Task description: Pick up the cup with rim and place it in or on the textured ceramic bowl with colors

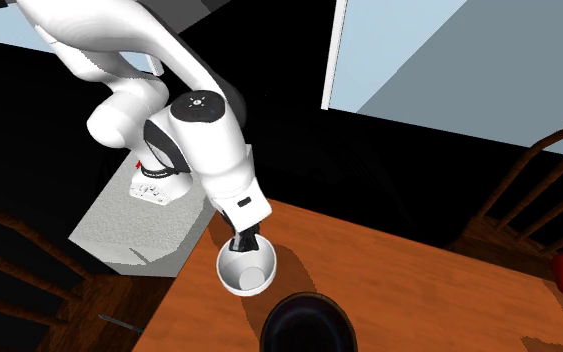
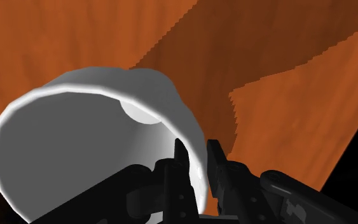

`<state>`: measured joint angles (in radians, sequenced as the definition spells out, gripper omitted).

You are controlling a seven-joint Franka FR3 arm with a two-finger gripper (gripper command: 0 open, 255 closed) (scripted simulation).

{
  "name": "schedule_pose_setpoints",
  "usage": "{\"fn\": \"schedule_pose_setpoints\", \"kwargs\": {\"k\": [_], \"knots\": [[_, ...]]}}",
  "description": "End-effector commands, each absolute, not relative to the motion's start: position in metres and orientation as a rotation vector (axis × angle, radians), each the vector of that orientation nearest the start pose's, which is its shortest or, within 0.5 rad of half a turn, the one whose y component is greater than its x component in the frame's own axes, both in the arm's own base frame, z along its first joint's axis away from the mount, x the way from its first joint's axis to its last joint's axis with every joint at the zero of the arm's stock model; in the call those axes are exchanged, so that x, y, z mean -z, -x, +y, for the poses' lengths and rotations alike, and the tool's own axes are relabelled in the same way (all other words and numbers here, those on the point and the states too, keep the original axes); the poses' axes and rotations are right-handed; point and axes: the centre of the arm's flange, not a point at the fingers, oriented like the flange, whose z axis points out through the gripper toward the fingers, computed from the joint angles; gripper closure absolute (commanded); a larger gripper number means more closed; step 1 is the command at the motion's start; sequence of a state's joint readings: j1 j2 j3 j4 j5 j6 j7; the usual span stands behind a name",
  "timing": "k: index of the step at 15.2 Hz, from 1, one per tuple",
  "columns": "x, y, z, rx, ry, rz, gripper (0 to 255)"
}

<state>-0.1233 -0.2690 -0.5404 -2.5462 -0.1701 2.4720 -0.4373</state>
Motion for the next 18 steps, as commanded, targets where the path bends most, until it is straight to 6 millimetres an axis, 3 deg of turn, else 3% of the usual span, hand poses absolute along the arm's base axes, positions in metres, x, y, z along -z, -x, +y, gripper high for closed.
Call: {"fn": "schedule_pose_setpoints", "kwargs": {"k": [1, 18], "knots": [[-0.376, -0.356, -0.275, 0.243, 3.196, 0.154, 255], [-0.465, -0.356, -0.275, 0.243, 3.196, 0.154, 255]]}}
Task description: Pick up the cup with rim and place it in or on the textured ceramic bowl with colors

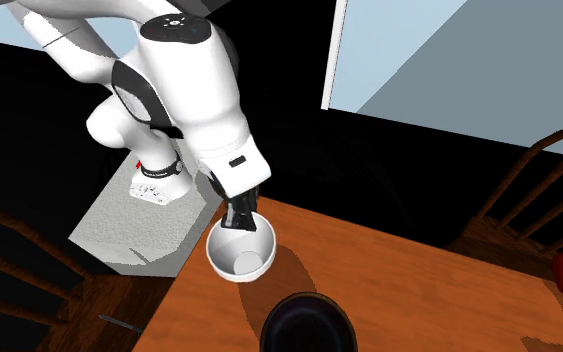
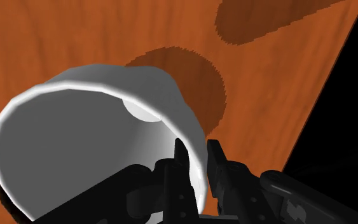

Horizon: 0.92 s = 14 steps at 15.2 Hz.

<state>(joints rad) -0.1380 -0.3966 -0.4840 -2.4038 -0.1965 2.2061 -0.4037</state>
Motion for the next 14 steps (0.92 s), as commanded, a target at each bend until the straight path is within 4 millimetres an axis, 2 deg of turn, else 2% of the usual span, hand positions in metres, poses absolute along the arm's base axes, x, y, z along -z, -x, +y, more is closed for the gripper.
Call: {"fn": "schedule_pose_setpoints", "kwargs": {"k": [1, 14], "knots": [[-0.471, -0.356, -0.275, 0.243, 3.196, 0.154, 255], [-0.539, -0.356, -0.275, 0.243, 3.196, 0.154, 255]]}}
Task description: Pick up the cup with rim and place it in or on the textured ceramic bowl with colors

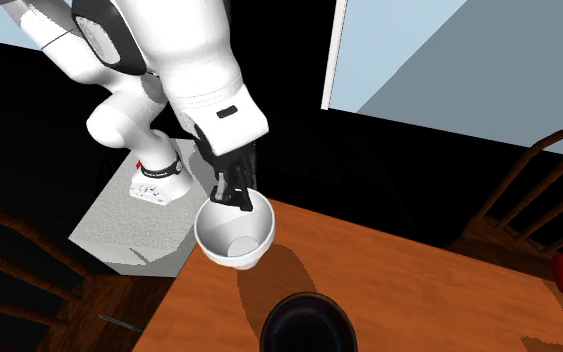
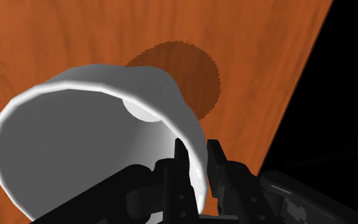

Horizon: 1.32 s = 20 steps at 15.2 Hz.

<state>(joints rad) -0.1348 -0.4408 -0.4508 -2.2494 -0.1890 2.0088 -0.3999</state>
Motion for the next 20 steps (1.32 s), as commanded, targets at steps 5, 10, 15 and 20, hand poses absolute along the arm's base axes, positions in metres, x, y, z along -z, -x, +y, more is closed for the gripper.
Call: {"fn": "schedule_pose_setpoints", "kwargs": {"k": [5, 10, 15, 20], "knots": [[-0.559, -0.366, -0.284, 0.243, 3.196, 0.154, 255], [-0.574, -0.413, -0.327, 0.243, 3.196, 0.154, 255], [-0.589, -0.46, -0.371, 0.243, 3.196, 0.154, 255], [-0.588, -0.49, -0.399, 0.243, 3.196, 0.154, 255]]}}
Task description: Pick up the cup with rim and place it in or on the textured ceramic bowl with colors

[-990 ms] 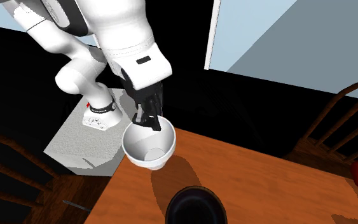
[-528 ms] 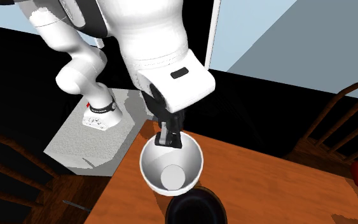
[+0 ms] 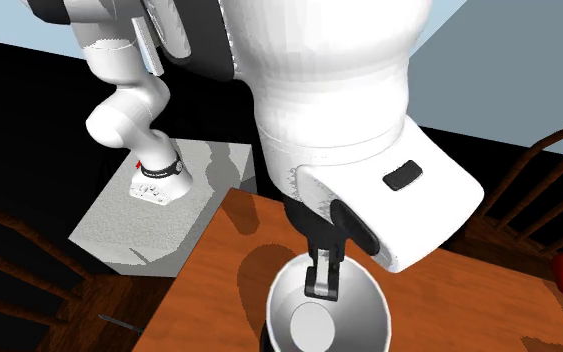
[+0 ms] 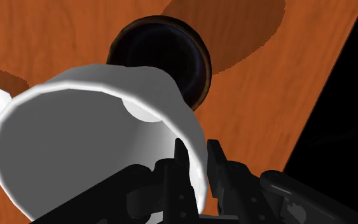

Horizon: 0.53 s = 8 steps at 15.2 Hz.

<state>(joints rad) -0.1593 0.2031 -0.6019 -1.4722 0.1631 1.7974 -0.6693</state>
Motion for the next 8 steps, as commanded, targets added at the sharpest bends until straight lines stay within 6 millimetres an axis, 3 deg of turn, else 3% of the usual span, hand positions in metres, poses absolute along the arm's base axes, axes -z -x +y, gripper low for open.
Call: {"fn": "schedule_pose_setpoints", "kwargs": {"k": [1, 8], "knots": [[-0.583, -0.49, -0.399, 0.243, 3.196, 0.154, 255], [-0.546, -0.49, -0.399, 0.243, 3.196, 0.154, 255]]}}
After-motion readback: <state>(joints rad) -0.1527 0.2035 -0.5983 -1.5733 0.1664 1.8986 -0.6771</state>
